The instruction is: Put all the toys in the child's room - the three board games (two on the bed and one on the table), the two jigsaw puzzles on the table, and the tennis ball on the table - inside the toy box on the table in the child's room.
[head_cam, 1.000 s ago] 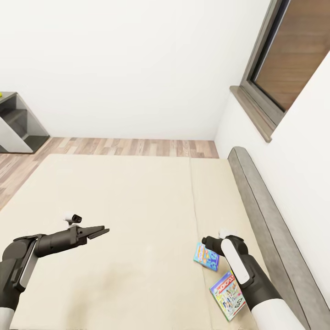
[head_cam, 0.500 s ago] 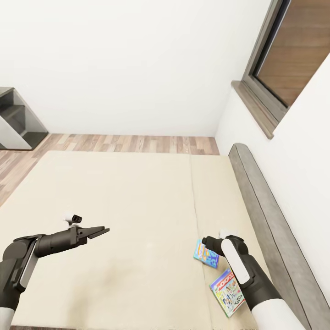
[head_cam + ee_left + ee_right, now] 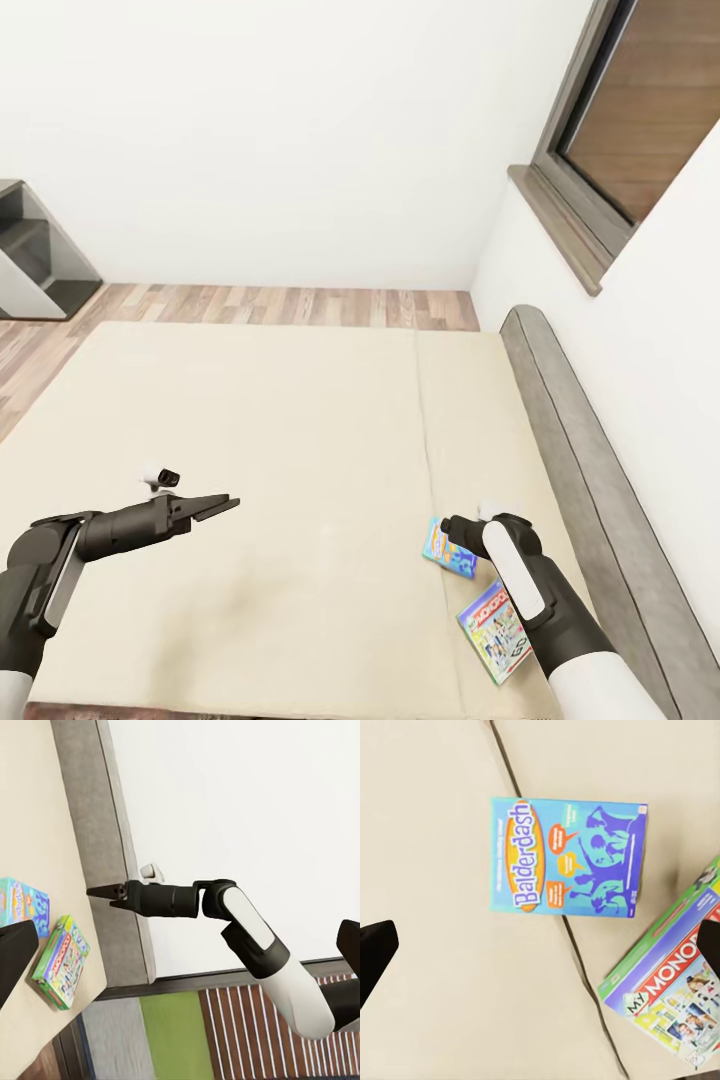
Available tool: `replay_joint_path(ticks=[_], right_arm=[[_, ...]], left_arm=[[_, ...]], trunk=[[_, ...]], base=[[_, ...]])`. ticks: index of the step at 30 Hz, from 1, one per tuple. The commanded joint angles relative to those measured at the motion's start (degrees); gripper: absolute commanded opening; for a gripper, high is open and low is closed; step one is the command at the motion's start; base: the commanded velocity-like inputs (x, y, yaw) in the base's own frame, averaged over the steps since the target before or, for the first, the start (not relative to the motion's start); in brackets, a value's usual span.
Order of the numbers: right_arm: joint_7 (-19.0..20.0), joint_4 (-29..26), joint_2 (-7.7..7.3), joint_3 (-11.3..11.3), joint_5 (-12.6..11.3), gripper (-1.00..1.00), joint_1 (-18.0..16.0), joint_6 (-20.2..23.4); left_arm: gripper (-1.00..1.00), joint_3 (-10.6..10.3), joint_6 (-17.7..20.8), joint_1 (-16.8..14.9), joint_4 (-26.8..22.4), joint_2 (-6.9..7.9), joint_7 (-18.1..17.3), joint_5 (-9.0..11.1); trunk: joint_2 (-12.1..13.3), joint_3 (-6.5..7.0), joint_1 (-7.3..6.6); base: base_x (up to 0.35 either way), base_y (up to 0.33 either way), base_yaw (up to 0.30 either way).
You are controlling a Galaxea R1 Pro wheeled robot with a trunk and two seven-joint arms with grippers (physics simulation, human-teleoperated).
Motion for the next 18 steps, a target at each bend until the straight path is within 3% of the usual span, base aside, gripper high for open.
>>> replay_joint_path(ticks=[1, 18], right_arm=[[-0.54, -0.07, 0.00, 0.11, -0.49, 1.00, -0.04, 0.11], [-0.54, -0.13, 0.07, 0.11, -0.47, 1.00, -0.04, 0.06]], left_arm=[[1.00, -0.01, 0.61, -0.03, -0.02, 0.02, -0.23, -0.04], [1.00, -0.04, 0.69, -0.03, -0.02, 0.02, -0.23, 0.04]], trunk=[[-0.10, -0.18, 0.03], [-0.10, -1.77, 0.03]], base=[[0.000, 0.000, 0.000], [0.000, 0.000, 0.000]])
